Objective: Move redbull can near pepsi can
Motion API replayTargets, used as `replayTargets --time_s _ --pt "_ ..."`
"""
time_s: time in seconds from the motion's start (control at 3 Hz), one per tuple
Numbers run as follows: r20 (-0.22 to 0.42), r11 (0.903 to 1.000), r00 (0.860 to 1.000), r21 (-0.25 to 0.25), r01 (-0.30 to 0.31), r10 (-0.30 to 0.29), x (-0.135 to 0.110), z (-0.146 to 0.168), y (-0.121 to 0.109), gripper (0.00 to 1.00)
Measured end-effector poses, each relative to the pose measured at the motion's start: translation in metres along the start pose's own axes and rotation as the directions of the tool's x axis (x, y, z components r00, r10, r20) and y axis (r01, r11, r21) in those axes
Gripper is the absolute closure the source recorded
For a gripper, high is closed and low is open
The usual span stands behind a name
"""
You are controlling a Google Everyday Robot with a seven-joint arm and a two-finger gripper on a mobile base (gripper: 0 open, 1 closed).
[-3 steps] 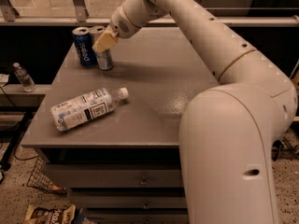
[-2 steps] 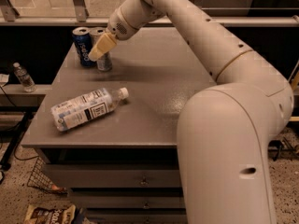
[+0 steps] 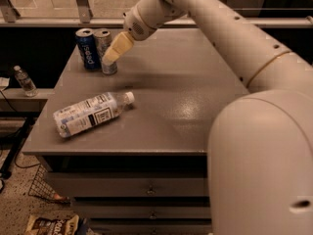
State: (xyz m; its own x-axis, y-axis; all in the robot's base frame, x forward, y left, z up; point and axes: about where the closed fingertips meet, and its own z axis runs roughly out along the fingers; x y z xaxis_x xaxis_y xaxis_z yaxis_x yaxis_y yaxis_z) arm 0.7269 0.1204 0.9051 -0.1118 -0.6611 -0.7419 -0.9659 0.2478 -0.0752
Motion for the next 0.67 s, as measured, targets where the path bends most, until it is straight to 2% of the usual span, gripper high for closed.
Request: replayTargets --time_s 0.33,0.67 --pt "0.01 0.9889 0.999 0.142 -0.045 0.044 0.029 -0.066 0.001 0.0" --pt "-0.012 0.9842 0.997 0.161 -0.074 0.077 0.058 -0.072 0.004 0.0"
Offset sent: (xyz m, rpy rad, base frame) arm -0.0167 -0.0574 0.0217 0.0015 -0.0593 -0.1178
